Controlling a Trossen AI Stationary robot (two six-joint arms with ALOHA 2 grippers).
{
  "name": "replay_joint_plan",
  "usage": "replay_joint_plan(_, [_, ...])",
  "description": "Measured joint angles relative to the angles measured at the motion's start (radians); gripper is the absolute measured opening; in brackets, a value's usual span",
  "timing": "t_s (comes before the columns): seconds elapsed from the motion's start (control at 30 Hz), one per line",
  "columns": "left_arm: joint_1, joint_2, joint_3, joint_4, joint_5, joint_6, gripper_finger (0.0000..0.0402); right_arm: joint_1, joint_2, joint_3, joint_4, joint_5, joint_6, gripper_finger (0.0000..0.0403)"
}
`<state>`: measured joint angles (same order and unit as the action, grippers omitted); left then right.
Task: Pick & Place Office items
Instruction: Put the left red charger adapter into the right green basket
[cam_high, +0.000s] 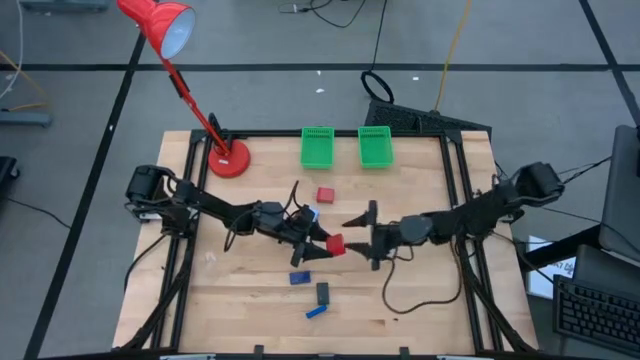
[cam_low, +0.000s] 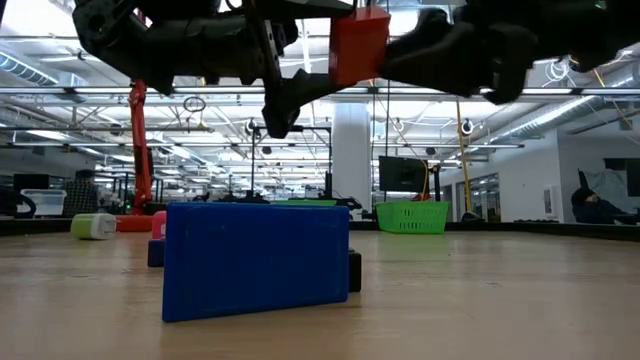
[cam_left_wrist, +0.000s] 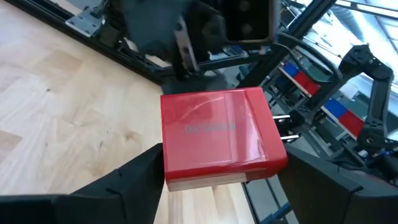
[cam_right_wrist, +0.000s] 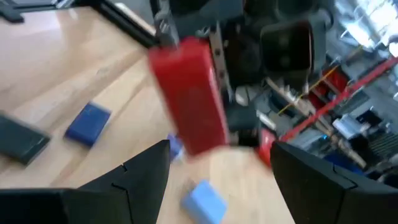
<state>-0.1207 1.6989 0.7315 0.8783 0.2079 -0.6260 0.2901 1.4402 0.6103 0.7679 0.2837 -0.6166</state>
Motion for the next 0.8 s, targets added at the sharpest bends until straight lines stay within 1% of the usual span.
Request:
replay_joint_plan(0.1, [0.001,0.0,0.0,0.001,-0.001,0.0,0.0271,0.0,0.067,0.044,0.006,-0.038,-0.033,0.0263])
replay_joint_plan(0.17, [0.001,0.0,0.0,0.001,-0.001,-0.002,0.0257,-0.002,0.103,0.068,0.045,-0.053,-0.056,0.0263])
replay_joint_plan(0.27, [0.002,0.0,0.0,0.001,-0.001,-0.002,0.0257,-0.002,0.127,0.085,0.055,-0.05,-0.095,0.025])
replay_joint_plan(0.37, [0.002,0.0,0.0,0.001,0.001,-0.003,0.0262,0.002,0.131,0.085,0.056,-0.051,-0.11,0.021])
replay_joint_plan(0.5, [0.002,0.0,0.0,0.001,0.005,-0.001,0.0294,0.011,0.122,0.086,0.056,-0.049,-0.107,0.012])
replay_joint_plan(0.53, [0.002,0.0,0.0,0.003,0.006,-0.001,0.0298,0.012,0.12,0.086,0.055,-0.048,-0.105,0.0103])
replay_joint_plan(0.6, [0.003,-0.002,0.0,0.006,0.005,0.005,0.0299,0.014,0.118,0.086,0.058,-0.049,-0.103,0.0104])
replay_joint_plan(0.73, [0.005,-0.002,0.0,0.004,0.007,0.048,0.028,0.02,0.118,0.086,0.053,-0.038,-0.099,0.0104])
replay_joint_plan(0.8, [0.013,-0.007,0.0,-0.005,0.017,0.06,0.0274,0.019,0.118,0.086,0.049,-0.03,-0.069,0.0104])
